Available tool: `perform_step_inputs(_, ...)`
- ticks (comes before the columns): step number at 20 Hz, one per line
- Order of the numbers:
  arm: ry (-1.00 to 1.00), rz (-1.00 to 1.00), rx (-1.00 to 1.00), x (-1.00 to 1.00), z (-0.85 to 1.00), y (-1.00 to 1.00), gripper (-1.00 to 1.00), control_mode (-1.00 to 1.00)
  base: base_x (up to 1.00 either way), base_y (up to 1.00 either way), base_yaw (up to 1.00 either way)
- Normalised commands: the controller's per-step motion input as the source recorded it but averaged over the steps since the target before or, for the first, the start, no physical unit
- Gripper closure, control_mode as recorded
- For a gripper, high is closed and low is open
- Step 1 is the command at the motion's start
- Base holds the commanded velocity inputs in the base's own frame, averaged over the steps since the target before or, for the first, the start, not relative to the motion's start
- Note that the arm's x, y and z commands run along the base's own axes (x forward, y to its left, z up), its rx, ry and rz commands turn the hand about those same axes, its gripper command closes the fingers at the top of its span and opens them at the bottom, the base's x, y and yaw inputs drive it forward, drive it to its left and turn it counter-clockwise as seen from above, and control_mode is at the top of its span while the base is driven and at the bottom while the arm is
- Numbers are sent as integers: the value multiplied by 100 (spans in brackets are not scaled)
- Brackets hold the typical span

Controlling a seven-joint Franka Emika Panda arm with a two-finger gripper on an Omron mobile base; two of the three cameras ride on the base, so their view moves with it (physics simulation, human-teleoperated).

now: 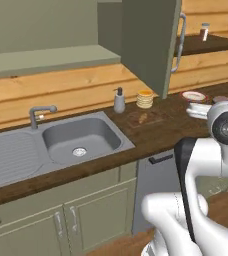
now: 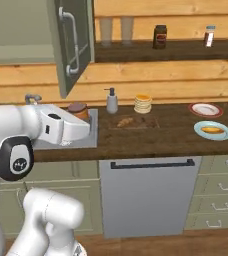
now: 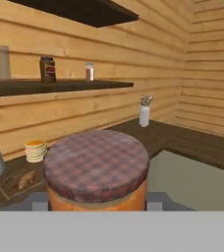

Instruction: From the different types of pastries on the counter, select a croissant and place it on the cutting board. Then retrieve a jar of jam from the cabinet and place it alongside the croissant on the cutting board.

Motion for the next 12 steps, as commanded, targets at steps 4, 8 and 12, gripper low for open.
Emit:
perform_step_inputs(4, 0, 0, 0, 0, 0, 0, 100, 100, 36, -92, -26)
perform_step_inputs(8, 0, 0, 0, 0, 0, 0, 100, 100, 97, -73, -4)
perform_step_inputs(12, 0, 0, 0, 0, 0, 0, 100, 100, 100, -61, 8)
